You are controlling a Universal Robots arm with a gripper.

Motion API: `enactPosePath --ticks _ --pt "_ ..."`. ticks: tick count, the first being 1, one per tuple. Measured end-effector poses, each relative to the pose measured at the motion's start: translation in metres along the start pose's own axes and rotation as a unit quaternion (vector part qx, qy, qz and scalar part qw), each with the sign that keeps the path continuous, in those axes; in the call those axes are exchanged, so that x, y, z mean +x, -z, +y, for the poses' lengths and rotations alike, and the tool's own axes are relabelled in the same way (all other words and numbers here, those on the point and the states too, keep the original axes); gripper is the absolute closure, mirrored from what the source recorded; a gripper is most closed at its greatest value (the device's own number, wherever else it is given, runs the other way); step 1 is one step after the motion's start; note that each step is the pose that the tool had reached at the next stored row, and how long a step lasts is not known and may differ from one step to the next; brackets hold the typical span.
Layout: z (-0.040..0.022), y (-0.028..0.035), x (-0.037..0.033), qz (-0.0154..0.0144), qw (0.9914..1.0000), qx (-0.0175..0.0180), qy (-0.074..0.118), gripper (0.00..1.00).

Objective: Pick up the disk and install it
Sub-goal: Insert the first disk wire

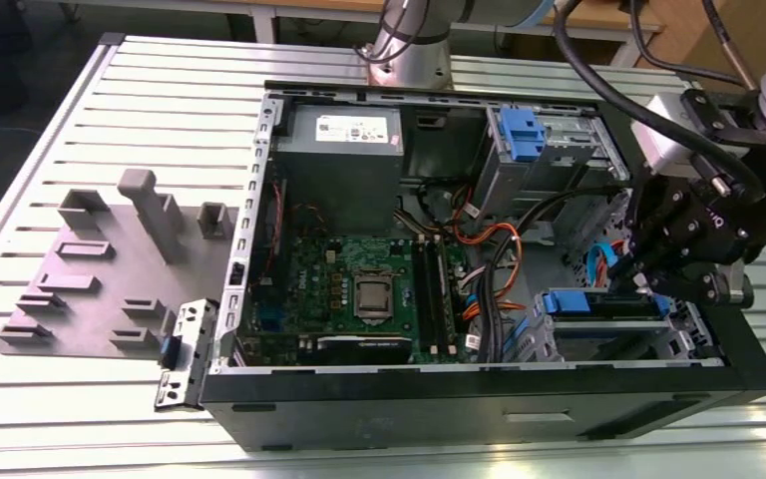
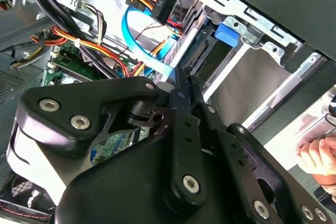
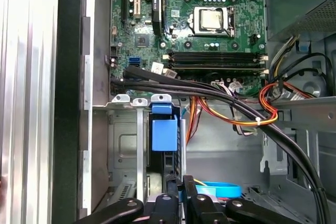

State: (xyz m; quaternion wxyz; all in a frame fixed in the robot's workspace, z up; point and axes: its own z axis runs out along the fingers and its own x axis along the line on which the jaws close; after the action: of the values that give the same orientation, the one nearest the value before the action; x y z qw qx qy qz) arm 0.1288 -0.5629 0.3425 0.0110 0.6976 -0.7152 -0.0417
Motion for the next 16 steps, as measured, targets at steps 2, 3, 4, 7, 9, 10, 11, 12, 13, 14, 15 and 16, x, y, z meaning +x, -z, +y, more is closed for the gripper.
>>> enactPosePath --ticks 2,3,4,7,9,10,11,12,13,14,15,16 --pt "0.0003 -0.0007 0.0014 -0.0006 1.0 0.0 0.001 0.84" --pt "0.0005 -0.0014 0.0017 -0.0015 1.0 0.0 0.002 0.84" --pt "0.0006 -0.0022 0.0018 -0.0031 0.99999 0.0001 0.003 0.84" --pt "0.0008 -0.0034 0.0019 -0.0067 0.99996 0.0001 0.005 0.84" --pt "0.0009 -0.0036 0.0022 -0.0069 0.99996 0.0 0.006 0.84" --pt "0.0009 -0.0037 0.0026 -0.0069 0.99996 0.0 0.006 0.84" --pt "0.0009 -0.0037 0.003 -0.0068 0.99996 0.0 0.006 0.84" --pt "0.0009 -0.0038 0.0032 -0.0068 0.99996 0.0 0.007 0.84" --pt "0.0009 -0.004 0.0033 -0.0068 0.99995 0.0 0.007 0.84" --pt "0.0009 -0.0042 0.0034 -0.0068 0.99995 0.0 0.007 0.84" --pt "0.0008 -0.0049 0.0035 -0.0069 0.99995 0.0 0.007 0.84" --pt "0.0008 -0.0055 0.0036 -0.0068 0.99995 0.0 0.007 0.84"
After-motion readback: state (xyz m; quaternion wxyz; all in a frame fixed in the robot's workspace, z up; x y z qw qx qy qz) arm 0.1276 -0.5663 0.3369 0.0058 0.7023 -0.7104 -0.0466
